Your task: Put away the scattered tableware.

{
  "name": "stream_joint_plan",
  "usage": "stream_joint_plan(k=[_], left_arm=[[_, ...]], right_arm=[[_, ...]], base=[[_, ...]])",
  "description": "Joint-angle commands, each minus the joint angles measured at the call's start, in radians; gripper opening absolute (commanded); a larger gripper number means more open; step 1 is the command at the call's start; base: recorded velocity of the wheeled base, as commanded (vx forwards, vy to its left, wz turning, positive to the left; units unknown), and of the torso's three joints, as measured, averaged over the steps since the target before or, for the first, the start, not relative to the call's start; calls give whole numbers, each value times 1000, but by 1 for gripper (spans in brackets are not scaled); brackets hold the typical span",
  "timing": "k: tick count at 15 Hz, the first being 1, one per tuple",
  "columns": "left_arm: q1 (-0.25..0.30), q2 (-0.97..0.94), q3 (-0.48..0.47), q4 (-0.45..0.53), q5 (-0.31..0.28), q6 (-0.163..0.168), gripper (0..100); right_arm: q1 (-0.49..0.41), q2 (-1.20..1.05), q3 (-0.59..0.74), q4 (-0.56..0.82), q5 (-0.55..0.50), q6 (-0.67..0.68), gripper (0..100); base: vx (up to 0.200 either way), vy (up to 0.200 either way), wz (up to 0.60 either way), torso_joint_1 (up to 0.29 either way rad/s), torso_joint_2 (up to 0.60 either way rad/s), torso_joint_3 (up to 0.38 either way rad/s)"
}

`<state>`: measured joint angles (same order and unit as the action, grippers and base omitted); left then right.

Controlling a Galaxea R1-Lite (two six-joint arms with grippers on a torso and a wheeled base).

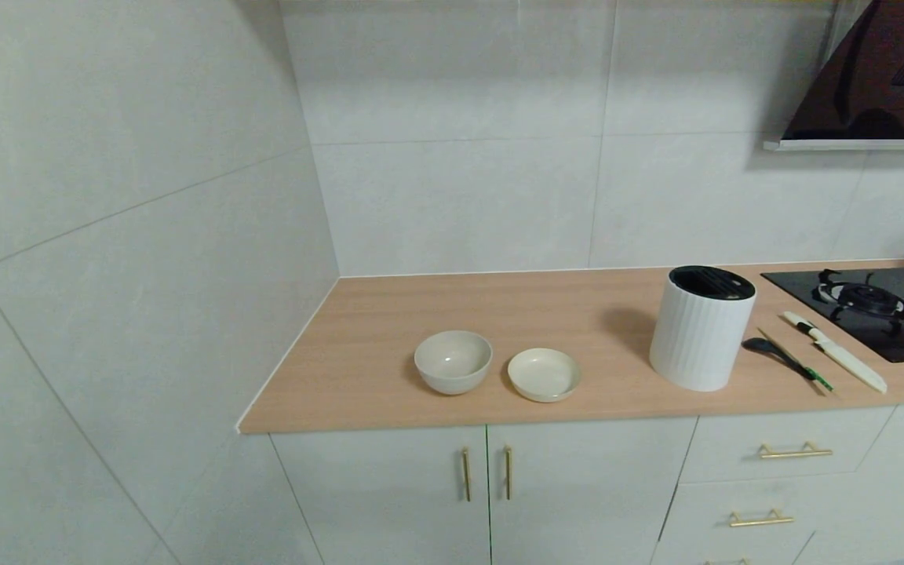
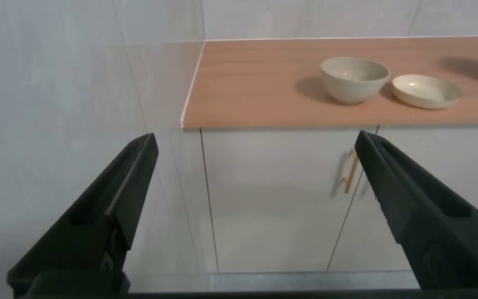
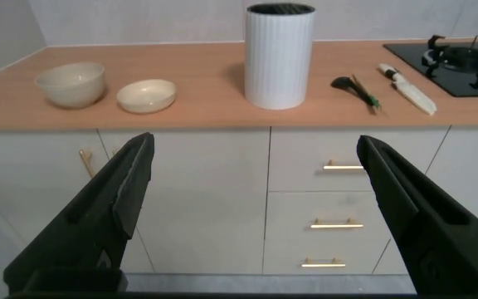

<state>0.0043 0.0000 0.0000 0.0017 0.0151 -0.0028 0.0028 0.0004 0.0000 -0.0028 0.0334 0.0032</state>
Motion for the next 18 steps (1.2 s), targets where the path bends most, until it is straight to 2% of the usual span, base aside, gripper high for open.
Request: stream_joint_plan(k=[1,9,18], left_arm=[[0,0,0,0,0,0,100],[0,0,0,0,0,0,100],[0,0,0,0,0,0,100]], right_arm=[[0,0,0,0,0,0,100],[-1,0,0,0,0,0,100],[0,0,0,0,0,0,100]], base=[[0,0,0,-163,354,183],[0,0,0,-177,380,205],[0,0,0,-242,538,293]])
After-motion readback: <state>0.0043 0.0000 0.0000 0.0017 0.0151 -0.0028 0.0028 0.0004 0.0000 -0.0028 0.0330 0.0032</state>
